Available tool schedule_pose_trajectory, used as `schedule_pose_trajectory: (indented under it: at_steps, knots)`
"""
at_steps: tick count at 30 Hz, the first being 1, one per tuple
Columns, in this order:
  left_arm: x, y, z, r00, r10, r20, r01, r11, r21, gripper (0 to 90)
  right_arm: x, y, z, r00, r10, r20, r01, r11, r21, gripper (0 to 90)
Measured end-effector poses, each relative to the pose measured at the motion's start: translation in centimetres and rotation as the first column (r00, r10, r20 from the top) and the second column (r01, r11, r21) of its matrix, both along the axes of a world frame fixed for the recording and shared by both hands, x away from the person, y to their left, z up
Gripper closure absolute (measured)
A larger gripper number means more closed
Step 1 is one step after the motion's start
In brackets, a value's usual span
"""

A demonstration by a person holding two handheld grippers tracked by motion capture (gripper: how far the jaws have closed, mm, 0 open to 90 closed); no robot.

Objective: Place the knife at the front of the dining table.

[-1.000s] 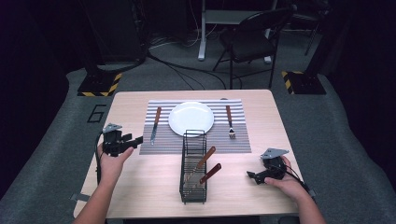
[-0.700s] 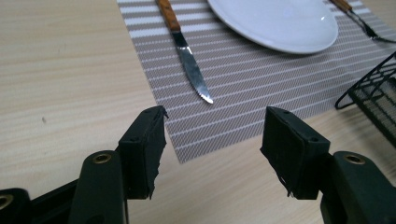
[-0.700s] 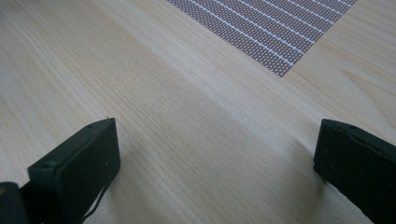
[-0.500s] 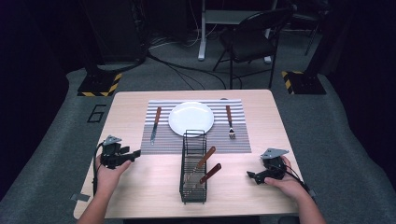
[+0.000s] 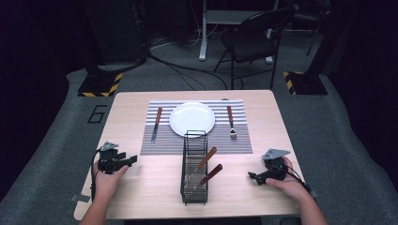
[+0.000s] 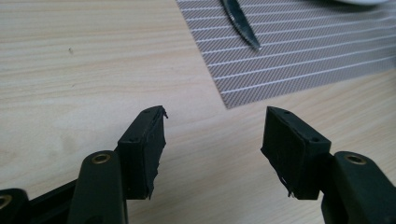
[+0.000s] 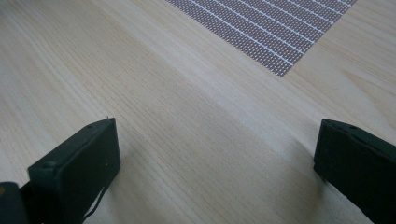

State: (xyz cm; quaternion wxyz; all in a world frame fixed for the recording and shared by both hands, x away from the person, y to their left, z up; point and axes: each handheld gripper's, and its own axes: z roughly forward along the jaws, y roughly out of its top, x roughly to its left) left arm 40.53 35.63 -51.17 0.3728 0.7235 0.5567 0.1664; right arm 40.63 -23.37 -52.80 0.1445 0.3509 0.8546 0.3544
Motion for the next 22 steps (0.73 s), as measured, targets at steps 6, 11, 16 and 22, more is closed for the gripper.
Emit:
schedule_pose_trajectory:
  at_steps: [6,11,16,22]
  knots:
    - [-0.16,0.23,-0.54,0.9997,0.02,-0.012,-0.02,0.9993,0.032,38.8,0.0,0.0,0.0,1.0,0.0,0.0,0.0,1.0,0.0,0.0]
    - [-0.22,0.09,-0.7,0.9998,0.021,-0.005,-0.021,0.9974,0.07,38.3,0.0,0.0,0.0,1.0,0.0,0.0,0.0,1.0,0.0,0.0]
    - [-0.26,0.28,-0.73,0.9993,0.037,0.006,-0.037,0.9936,0.107,37.8,0.0,0.0,0.0,1.0,0.0,0.0,0.0,1.0,0.0,0.0]
    - [-0.25,0.77,-0.94,0.9971,0.072,0.023,-0.075,0.9881,0.135,36.9,-0.04,0.01,0.0,1.0,-0.004,0.002,0.004,1.0,0.0,0.0]
